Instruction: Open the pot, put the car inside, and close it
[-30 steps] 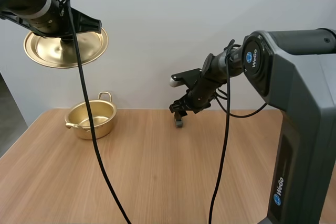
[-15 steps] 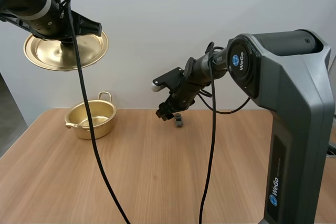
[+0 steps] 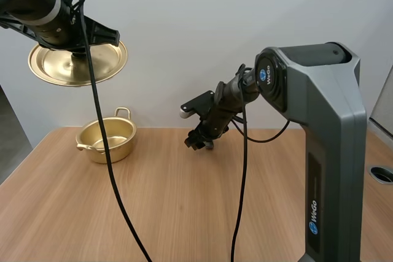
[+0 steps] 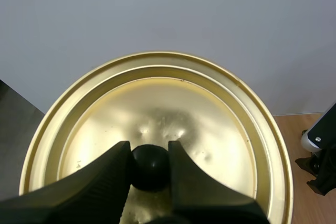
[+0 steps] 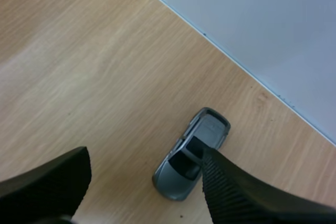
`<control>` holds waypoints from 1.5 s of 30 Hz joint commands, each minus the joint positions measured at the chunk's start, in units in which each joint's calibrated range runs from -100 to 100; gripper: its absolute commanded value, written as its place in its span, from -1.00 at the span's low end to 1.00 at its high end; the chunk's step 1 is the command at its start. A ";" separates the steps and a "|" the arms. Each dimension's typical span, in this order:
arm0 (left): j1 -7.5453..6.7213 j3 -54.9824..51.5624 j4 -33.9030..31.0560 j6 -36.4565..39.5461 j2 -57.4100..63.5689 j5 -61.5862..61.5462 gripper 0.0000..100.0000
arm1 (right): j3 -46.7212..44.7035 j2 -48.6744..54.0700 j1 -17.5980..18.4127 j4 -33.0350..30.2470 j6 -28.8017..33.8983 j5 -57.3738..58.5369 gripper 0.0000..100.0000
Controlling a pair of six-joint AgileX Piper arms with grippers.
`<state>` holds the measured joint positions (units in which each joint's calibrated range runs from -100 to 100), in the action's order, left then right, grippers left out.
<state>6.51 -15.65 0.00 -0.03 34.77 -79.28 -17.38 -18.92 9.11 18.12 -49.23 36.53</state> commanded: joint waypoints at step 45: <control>0.01 0.07 0.00 -0.73 0.01 -2.96 -1.00 | 3.13 -5.39 -0.55 3.58 0.04 -9.74 1.00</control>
<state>6.51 -15.65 0.00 -0.72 34.77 -82.16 -14.30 -24.30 8.66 21.53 -49.16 26.76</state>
